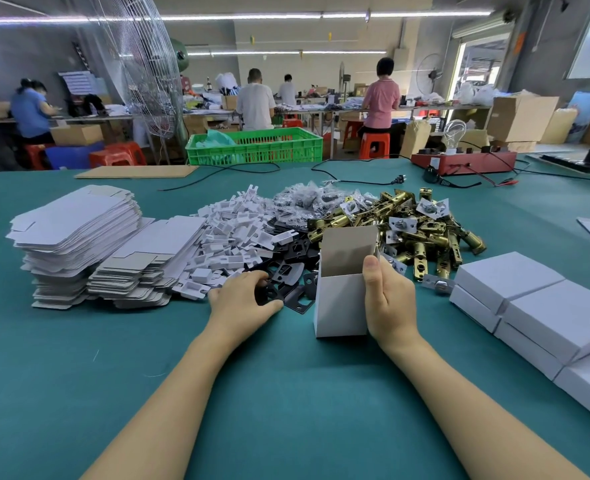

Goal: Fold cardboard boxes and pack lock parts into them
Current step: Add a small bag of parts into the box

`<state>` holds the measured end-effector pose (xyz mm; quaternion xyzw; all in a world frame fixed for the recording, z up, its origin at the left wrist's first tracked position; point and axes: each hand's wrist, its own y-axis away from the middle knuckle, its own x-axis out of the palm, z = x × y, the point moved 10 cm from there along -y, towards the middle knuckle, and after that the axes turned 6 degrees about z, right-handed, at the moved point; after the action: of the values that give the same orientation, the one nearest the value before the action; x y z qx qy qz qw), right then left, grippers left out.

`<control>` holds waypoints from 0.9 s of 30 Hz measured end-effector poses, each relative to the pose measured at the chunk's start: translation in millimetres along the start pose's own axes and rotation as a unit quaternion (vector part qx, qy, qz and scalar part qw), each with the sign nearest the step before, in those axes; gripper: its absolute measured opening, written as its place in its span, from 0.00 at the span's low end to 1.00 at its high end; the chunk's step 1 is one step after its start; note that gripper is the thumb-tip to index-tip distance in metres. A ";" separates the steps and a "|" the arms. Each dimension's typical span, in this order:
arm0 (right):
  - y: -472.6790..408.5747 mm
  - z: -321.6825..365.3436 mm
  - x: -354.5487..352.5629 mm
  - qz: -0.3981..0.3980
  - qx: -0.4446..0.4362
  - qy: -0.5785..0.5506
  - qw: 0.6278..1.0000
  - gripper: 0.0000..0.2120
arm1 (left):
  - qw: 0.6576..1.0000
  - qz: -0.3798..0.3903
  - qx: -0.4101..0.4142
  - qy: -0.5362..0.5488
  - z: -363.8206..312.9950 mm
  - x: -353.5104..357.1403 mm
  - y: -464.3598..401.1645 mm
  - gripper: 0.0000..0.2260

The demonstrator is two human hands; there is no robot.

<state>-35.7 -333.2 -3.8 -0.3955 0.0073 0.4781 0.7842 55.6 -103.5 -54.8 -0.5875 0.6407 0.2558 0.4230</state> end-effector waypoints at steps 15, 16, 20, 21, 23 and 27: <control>-2.2 12.1 -15.9 -0.040 -0.030 0.048 0.998 0.17 | 0.905 -0.168 -0.079 0.383 10.3 -30.4 21.9 0.09; -2.4 13.1 -21.1 -0.061 -0.025 0.044 0.997 0.18 | 0.889 -0.181 -0.066 0.416 2.8 -36.2 24.4 0.09; 0.7 34.8 -46.3 -0.164 -0.064 0.043 0.984 0.16 | 0.863 -0.213 0.037 0.456 -42.7 -64.9 34.1 0.06; 2.2 45.0 -50.3 -0.178 -0.093 0.054 0.978 0.15 | 0.867 -0.231 0.069 0.437 -55.3 -74.1 39.6 0.04; 5.1 66.3 -54.2 -0.187 -0.153 0.060 0.968 0.12 | 0.873 -0.284 0.157 0.364 -85.8 -96.2 58.7 0.04; 12.1 102.2 -50.8 -0.176 -0.253 0.052 0.950 0.12 | 0.857 -0.336 0.323 0.219 -141.7 -111.8 98.0 0.06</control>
<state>-109.8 -304.1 78.8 -0.5999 -0.1429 0.2976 0.7288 -79.1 -142.9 95.3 -0.6383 0.5274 -0.2584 0.4977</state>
